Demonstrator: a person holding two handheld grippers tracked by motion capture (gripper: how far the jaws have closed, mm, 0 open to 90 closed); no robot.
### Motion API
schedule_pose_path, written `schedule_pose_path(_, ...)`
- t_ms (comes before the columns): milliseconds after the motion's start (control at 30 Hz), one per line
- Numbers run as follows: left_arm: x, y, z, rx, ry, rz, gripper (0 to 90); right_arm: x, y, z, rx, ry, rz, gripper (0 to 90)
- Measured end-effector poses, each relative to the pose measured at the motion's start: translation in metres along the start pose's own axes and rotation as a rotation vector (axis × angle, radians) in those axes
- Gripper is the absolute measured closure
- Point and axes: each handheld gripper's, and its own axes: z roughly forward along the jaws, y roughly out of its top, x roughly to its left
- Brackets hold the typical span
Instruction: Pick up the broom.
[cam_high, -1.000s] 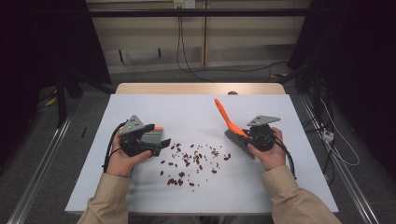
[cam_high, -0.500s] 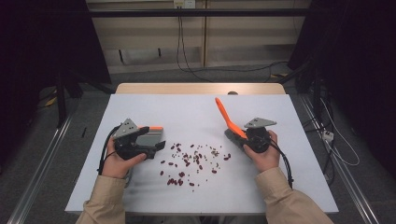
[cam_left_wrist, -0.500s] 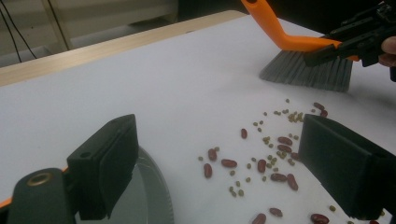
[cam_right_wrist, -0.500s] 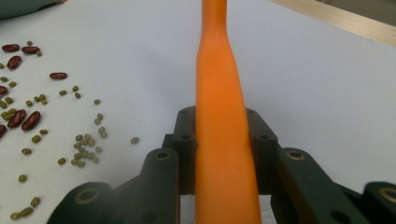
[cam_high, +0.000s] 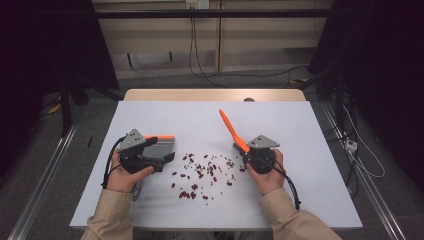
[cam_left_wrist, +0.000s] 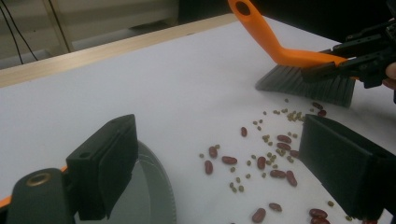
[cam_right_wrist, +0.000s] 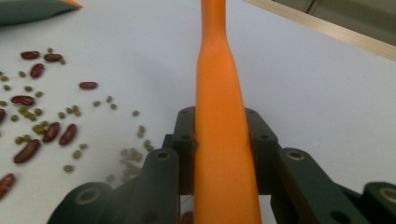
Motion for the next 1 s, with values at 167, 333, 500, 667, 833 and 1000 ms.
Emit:
schedule_pose_path(167,0.000,0.000,-0.002,-0.004,-0.002,0.001,12.1,0.019,0.001,0.003,-0.024,-0.020,-0.018,71.0)
schedule_pose_path(333,0.002,-0.001,-0.003,-0.009,0.002,-0.002,12.0,0.027,0.002,0.005,-0.042,0.002,-0.002,70.9)
schedule_pose_path(500,0.003,-0.001,-0.004,-0.010,0.000,-0.002,11.8,0.033,0.003,0.007,-0.054,0.027,0.009,70.9)
schedule_pose_path(667,0.003,-0.002,-0.004,-0.007,-0.001,-0.002,11.0,0.041,0.005,0.009,-0.064,0.053,0.023,70.8)
schedule_pose_path(833,0.006,-0.004,-0.007,-0.005,0.003,-0.010,10.5,0.053,0.008,0.012,-0.071,0.068,0.002,70.8)
schedule_pose_path(1000,0.008,-0.008,-0.008,-0.002,0.001,-0.017,8.8,0.057,0.010,0.013,-0.076,0.080,0.003,70.8)
